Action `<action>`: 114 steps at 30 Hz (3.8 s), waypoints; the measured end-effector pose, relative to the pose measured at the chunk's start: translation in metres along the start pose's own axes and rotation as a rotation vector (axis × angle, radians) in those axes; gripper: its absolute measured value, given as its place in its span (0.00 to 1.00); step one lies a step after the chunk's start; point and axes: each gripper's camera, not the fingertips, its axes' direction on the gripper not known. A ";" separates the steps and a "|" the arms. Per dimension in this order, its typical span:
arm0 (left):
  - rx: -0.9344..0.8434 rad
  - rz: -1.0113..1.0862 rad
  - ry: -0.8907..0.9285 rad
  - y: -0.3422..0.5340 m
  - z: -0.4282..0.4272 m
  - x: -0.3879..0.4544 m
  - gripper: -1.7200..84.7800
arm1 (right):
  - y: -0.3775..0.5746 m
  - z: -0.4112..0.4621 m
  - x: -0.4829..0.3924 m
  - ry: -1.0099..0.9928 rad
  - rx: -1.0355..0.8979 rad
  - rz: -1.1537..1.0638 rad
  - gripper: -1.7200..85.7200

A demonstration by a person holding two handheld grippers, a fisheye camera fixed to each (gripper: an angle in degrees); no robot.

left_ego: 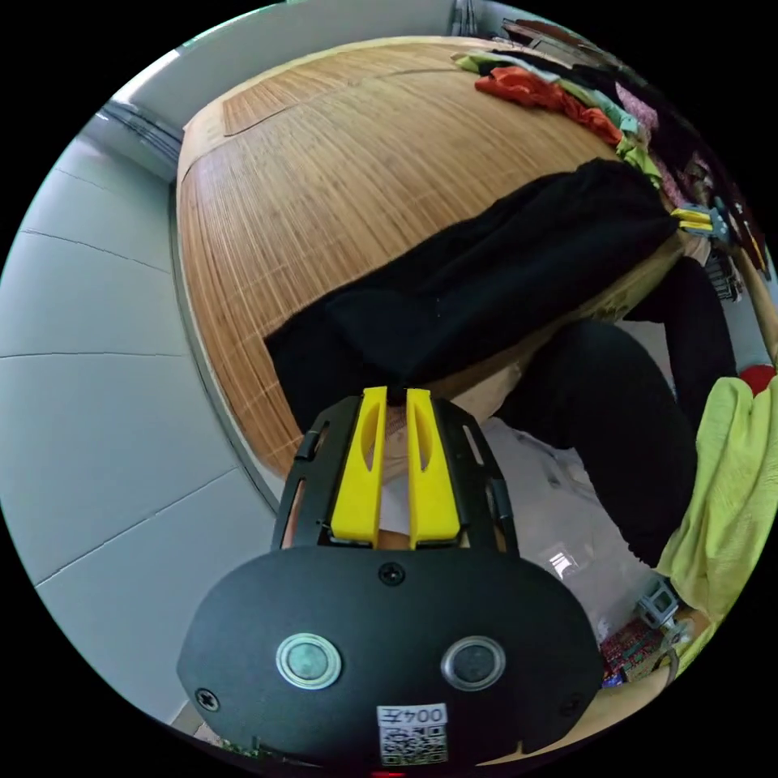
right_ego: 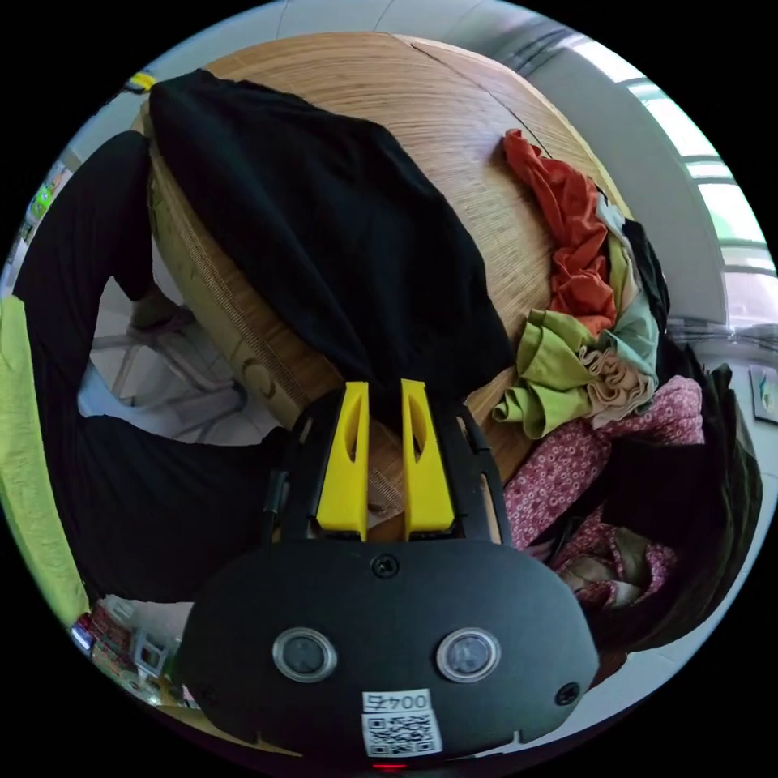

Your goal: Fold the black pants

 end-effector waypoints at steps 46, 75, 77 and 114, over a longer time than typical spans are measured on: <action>0.318 -0.095 -0.056 -0.199 -0.135 0.449 0.02 | 0.272 -0.071 -0.002 -0.012 0.180 0.730 0.08; 0.366 -0.141 0.099 -0.175 -0.099 0.493 0.02 | 0.279 -0.157 0.039 -0.051 0.136 0.771 0.08; 0.367 -0.129 0.104 -0.173 -0.094 0.495 0.02 | 0.277 -0.163 0.042 -0.049 0.133 0.780 0.08; 0.395 -0.719 0.198 0.220 0.171 0.237 0.03 | -0.214 -0.419 -0.081 -0.359 0.386 0.351 0.12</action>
